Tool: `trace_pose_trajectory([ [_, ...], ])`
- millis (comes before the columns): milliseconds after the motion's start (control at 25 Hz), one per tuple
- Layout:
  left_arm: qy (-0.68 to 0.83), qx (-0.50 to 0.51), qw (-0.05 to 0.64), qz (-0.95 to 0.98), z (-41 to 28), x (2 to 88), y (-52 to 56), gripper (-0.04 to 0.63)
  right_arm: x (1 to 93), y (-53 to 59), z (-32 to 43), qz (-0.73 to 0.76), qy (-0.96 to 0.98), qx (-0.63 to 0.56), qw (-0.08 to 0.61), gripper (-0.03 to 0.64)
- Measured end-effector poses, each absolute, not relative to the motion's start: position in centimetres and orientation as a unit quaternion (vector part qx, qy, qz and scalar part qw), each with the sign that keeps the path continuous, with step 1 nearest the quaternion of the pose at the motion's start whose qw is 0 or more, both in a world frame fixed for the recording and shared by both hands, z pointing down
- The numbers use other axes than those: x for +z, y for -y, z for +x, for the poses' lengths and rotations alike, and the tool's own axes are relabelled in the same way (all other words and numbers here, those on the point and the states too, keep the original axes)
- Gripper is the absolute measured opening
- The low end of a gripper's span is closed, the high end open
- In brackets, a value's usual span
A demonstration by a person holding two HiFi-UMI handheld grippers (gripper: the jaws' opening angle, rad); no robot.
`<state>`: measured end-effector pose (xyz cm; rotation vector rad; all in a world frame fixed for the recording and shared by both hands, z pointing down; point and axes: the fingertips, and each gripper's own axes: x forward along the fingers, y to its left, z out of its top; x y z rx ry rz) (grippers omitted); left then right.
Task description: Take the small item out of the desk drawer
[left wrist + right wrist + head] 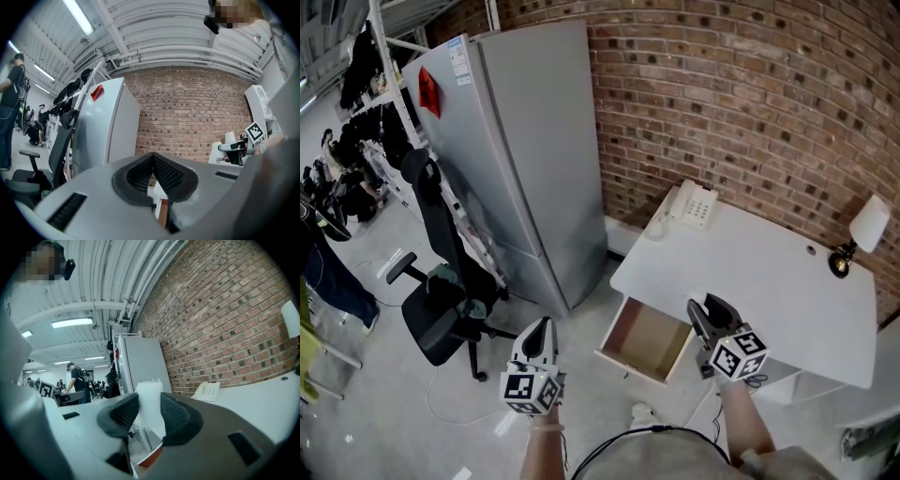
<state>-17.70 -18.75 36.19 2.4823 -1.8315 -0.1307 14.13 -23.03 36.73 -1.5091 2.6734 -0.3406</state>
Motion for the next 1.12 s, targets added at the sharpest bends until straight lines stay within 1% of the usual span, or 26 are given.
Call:
trace_pose_trajectory([
  [1120, 0.603, -0.04, 0.036, 0.796, -18.6, 37.0, 21.2, 0.005, 37.2, 25.3, 14.7, -0.491, -0.863, -0.108, 0.04, 0.152],
])
